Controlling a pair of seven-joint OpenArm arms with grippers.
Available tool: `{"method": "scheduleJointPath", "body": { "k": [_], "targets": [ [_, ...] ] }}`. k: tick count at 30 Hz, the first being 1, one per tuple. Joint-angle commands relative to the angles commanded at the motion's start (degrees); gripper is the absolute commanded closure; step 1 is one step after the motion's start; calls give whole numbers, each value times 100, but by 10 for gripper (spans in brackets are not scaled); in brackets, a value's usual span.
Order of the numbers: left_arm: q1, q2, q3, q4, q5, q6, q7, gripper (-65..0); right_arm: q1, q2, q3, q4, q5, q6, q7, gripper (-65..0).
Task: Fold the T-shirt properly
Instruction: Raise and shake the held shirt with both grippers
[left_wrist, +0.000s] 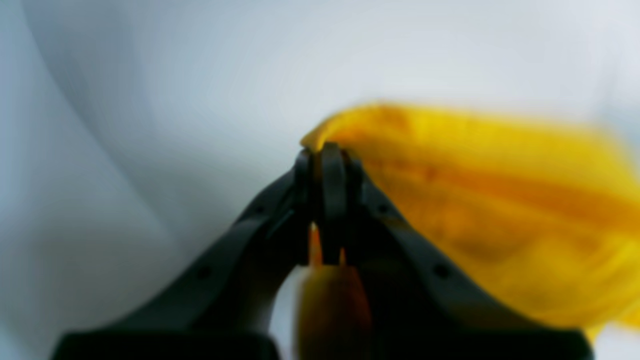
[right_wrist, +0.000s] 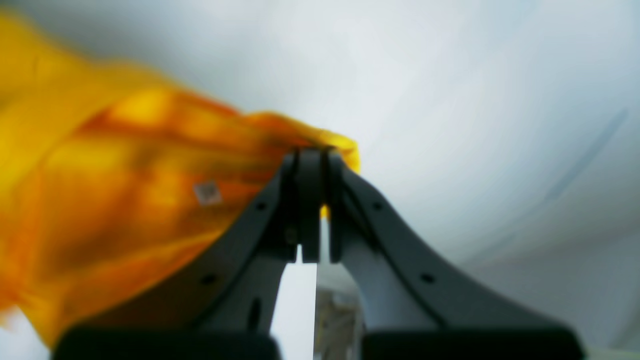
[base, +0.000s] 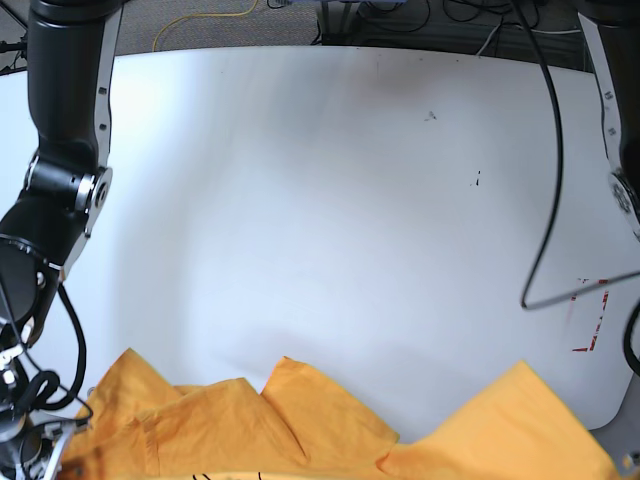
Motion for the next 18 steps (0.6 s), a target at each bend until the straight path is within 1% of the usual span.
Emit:
{"method": "scheduleJointPath", "body": {
  "k": [6,8,18],
  "targets": [
    [478,158,-43,36,0,42,-57,0,-461,-72,205,209,-15,0,-108,-1],
    [837,216,-87,2,-4,51,-280,-1,-781,-142,382,319,-36,0,-143,-4],
    [1549,262,-67,521,25,55,-328,0,-1377,-226,451,792,-38,0,-266,-9]
  ]
}}
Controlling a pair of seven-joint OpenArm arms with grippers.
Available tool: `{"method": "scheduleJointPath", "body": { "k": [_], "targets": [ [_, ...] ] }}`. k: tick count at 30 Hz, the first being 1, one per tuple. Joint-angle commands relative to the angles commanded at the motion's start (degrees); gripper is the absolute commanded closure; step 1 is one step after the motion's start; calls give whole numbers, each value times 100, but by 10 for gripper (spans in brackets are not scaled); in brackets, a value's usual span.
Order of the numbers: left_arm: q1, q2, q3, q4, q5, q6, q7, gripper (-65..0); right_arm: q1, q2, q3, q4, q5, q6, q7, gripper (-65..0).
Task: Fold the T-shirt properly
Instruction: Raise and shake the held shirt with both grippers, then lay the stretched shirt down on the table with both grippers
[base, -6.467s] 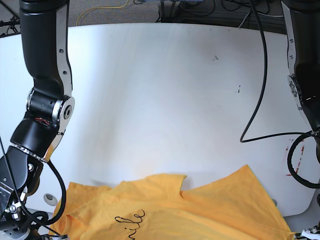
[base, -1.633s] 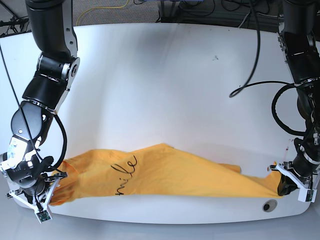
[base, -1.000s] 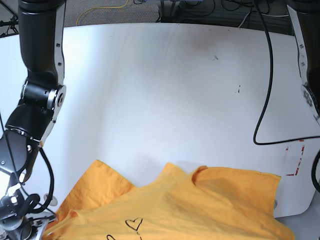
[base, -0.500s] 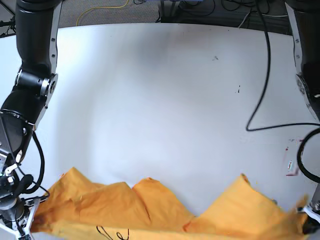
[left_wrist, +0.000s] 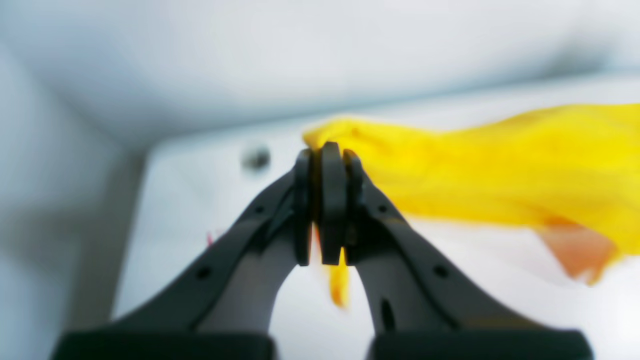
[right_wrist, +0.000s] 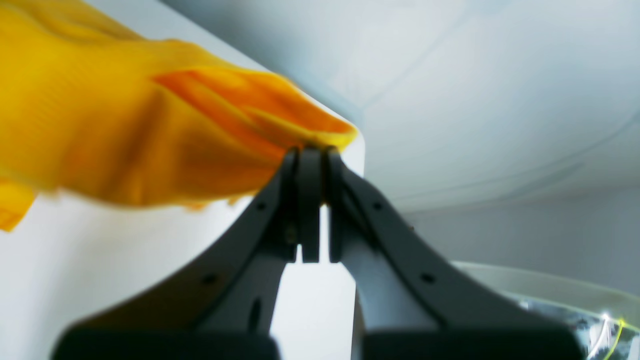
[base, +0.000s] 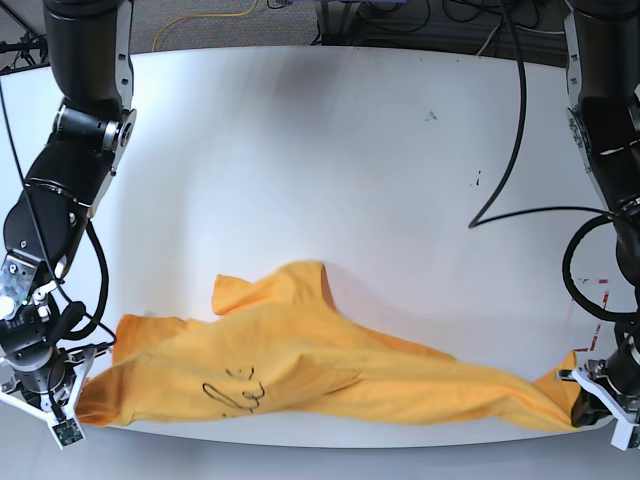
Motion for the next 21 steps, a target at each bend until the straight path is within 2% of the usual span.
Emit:
{"method": "scheduleJointPath", "body": {
  "k": [12,21],
  "targets": [
    [667,-112,-214,664,-193,-57,-46,-2,-731,-170,221,851,-5,0,-91,-11],
    [1645,-73,-320,1024,-236,-60,94,0,-1648,-273,484,1392,-34,0,-117,-9]
  ]
}}
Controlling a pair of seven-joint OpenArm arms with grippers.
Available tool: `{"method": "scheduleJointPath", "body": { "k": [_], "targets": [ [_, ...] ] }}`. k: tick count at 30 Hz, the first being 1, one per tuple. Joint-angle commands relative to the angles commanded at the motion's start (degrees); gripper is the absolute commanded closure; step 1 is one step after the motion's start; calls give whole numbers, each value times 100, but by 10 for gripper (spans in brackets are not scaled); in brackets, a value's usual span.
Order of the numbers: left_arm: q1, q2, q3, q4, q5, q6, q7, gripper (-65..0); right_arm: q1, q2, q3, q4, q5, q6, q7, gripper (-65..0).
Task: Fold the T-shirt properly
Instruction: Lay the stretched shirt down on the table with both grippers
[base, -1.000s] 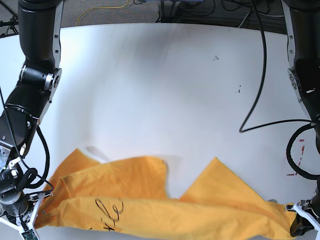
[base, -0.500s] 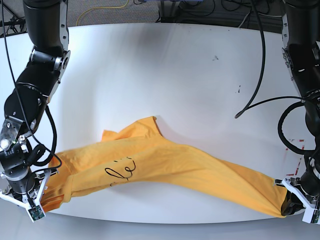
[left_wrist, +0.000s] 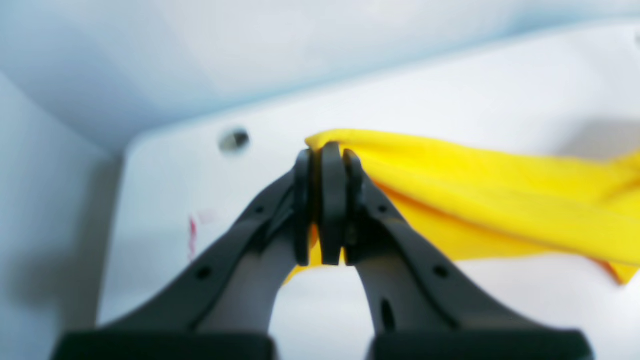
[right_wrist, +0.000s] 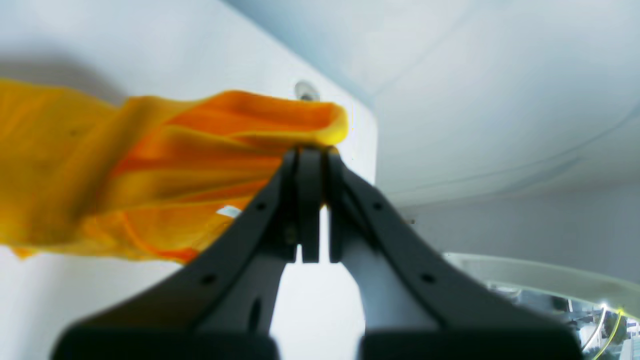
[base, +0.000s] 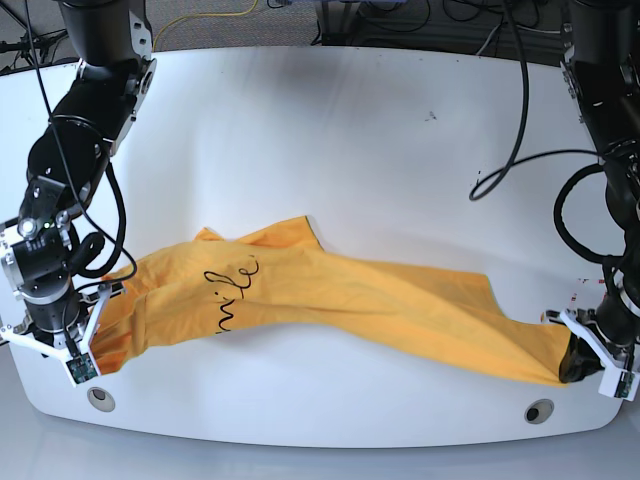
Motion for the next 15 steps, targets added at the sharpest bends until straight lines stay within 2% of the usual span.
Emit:
{"method": "scheduleJointPath", "body": {
  "k": [3,5,15],
  "targets": [
    [251,47,8,35,32,-1,59,0,-217,-16,50,57,-6,0,1,-9],
    [651,70,-99,183,26,19,255,-1,-688,-88,155,146,18,0,39,-8],
    [1146,27,-459,139,-6,30,553,-4,-1412,-393,479,277,5,0,135,-8]
  ]
}}
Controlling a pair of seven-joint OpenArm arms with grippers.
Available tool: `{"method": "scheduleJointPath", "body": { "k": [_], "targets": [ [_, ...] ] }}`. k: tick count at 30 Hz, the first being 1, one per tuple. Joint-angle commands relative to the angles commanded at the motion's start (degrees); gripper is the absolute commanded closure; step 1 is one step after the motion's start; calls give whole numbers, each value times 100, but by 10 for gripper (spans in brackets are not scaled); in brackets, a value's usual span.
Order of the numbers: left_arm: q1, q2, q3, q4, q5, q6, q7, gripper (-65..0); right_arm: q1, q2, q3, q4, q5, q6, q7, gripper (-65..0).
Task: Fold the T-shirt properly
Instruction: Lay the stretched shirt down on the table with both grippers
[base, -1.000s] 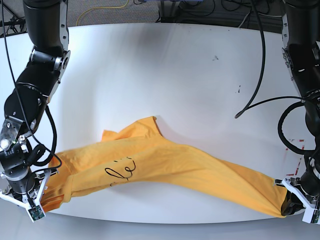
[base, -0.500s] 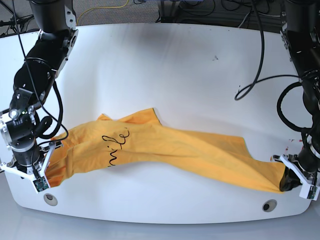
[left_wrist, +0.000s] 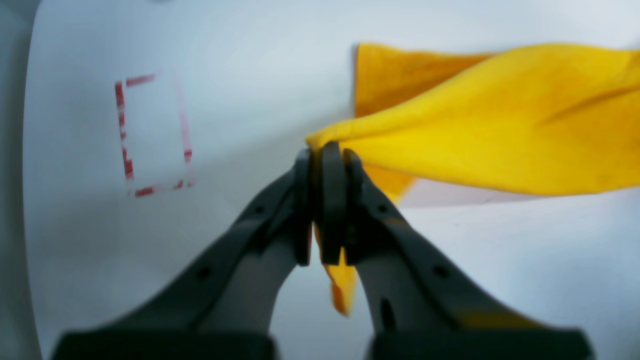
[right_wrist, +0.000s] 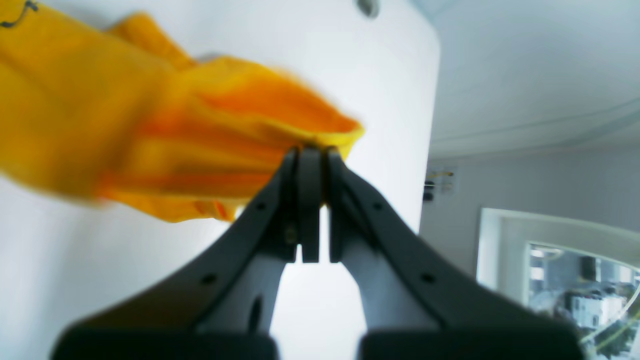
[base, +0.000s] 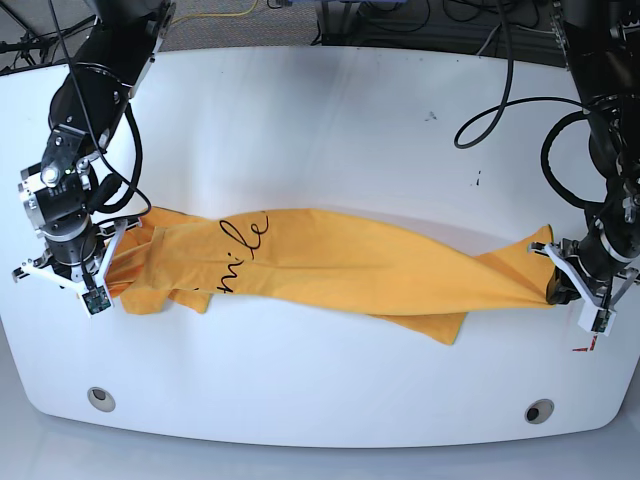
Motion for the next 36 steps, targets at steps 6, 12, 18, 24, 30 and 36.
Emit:
{"method": "scheduleJointPath", "body": {
  "k": [6,12,18,24,30,36],
  "targets": [
    [371,-17,-213,59,-34,26,-45,-5,-403,-193,144,108,2,0,30,-4],
    [110,-24,-142,80,-134,39,-466,-2,224,-69,15,42,8,0,38,-4],
    [-859,3,118,169,-121,71,-956,-2,1709,220,-207,-343,-101,0,23,-1],
    [-1017,20,145,171,-90,85,-933,-5,1830,319,-445,-389,-136,0,-15,0],
    [-1023,36,86,246,-17,22,-760,-8,1754,441,-575,-327,-51,0,-18,-1],
    [-221,-94,-84,192,-35,-80,-506,-9,722,387,-422,-169,43,0,15,-4]
  ]
}}
